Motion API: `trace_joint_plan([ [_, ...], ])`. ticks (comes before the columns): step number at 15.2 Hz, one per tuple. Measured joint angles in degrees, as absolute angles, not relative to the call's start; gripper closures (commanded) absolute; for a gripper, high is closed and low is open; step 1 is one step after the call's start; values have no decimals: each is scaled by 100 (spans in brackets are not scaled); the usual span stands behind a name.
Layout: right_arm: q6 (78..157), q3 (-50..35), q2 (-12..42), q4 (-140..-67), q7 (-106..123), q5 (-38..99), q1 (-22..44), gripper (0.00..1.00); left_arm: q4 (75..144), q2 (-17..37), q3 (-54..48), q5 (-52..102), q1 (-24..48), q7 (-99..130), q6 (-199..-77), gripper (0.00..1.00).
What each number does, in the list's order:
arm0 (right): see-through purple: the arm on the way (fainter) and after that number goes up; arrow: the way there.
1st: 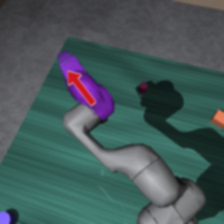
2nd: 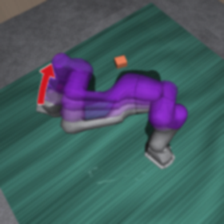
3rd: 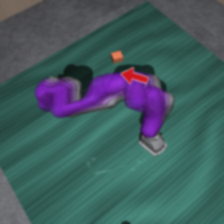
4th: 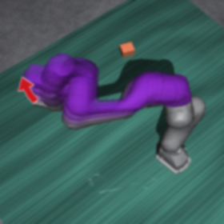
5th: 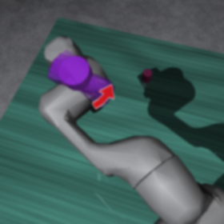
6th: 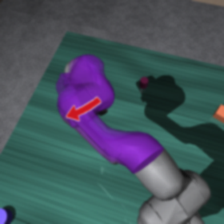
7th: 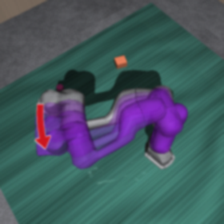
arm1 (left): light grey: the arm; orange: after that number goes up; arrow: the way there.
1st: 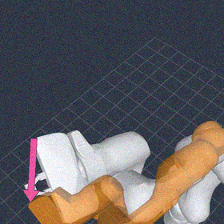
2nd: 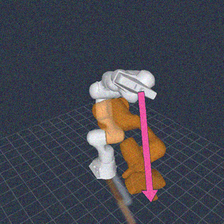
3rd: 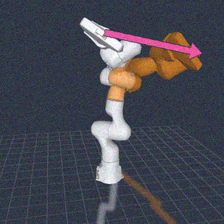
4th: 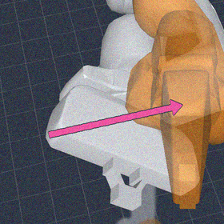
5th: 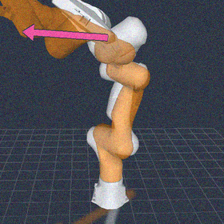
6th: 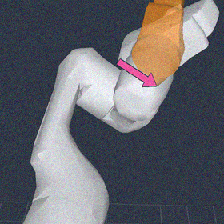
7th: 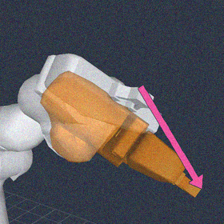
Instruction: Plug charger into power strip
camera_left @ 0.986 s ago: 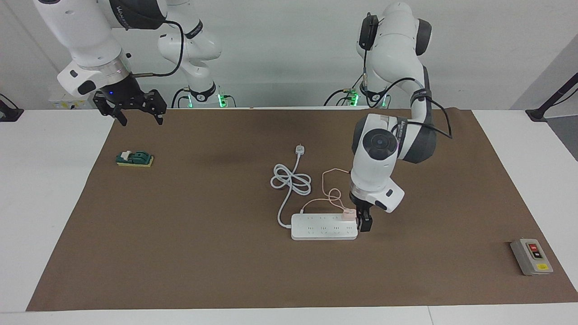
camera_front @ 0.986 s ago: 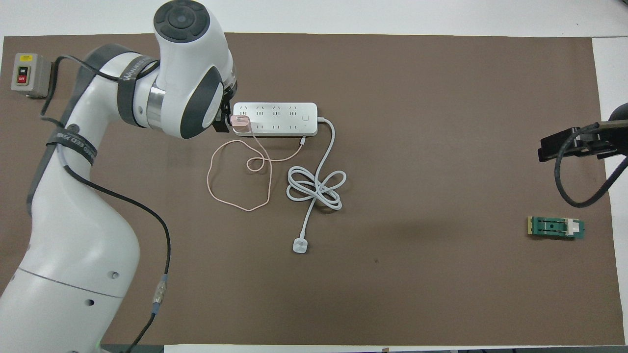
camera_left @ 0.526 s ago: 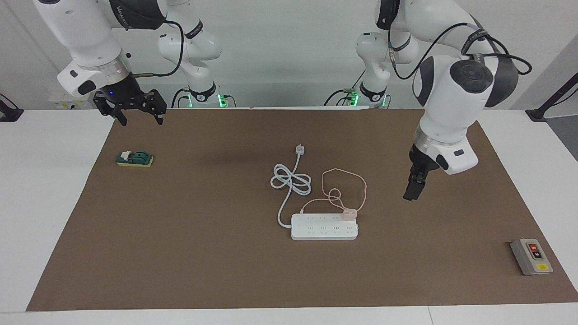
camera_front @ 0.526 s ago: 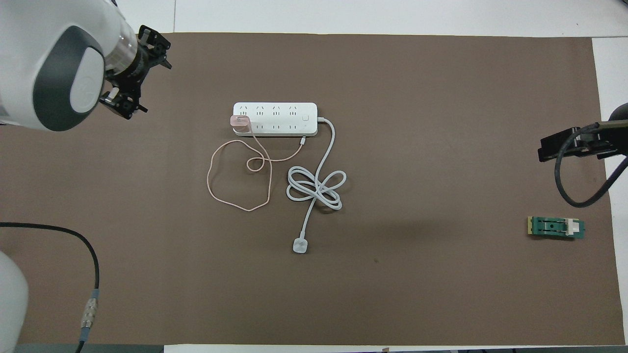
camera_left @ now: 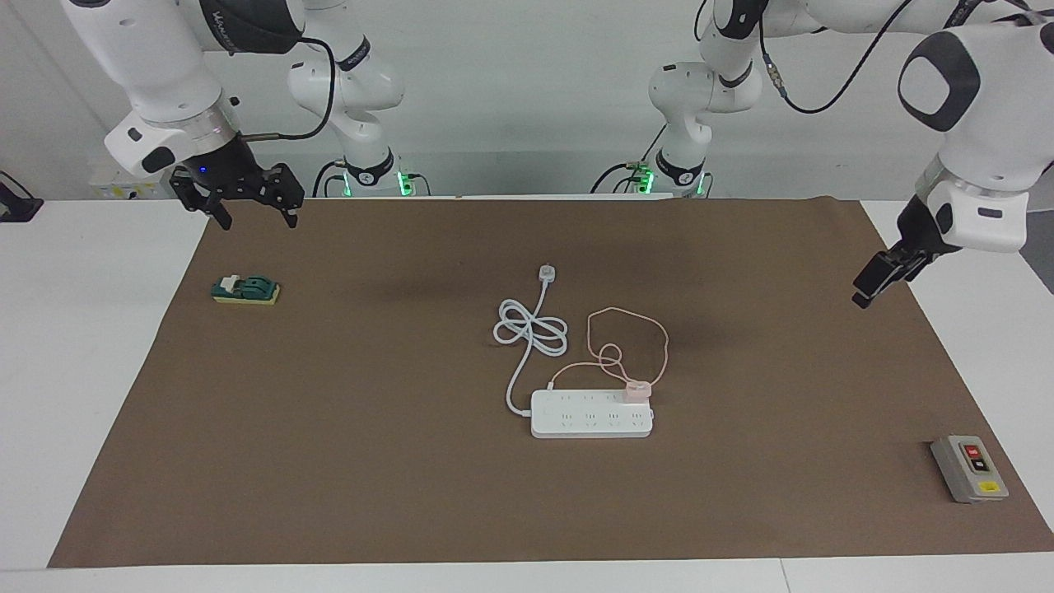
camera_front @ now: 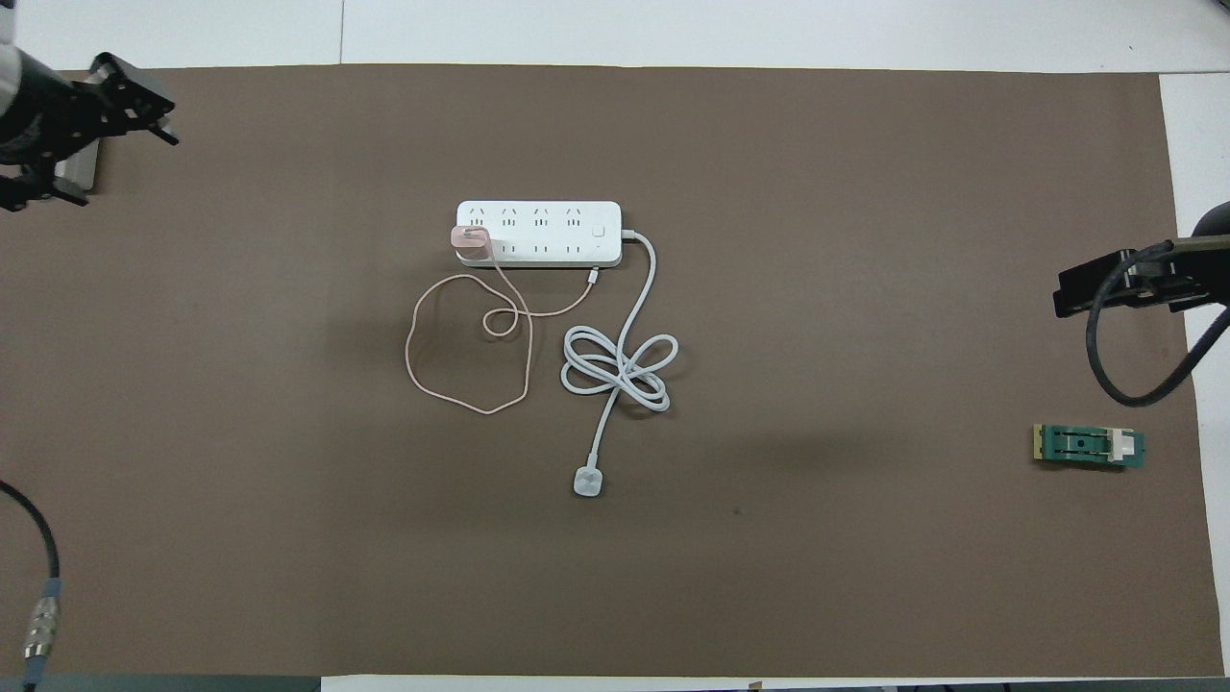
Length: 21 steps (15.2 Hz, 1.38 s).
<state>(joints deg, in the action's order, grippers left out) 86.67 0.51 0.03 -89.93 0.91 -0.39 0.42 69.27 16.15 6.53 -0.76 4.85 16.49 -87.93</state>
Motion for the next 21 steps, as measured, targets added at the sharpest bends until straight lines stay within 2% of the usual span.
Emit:
trace_joint_plan([
  [3,8667,51,3,-8993,91,-39,42,0,7058,1190,625,-76,471,1083,-8327,0],
  [9,8667,51,3,-8994,91,-39,42,0,7796,166,581,-76,478,842,-8114,0],
  [14,8667,51,3,-8994,91,-39,42,0,8216,-88,321,-76,489,679,-8108,0],
  [21,8667,51,3,-8994,91,-39,41,0,8483,-91,144,-66,486,585,-8118,0],
])
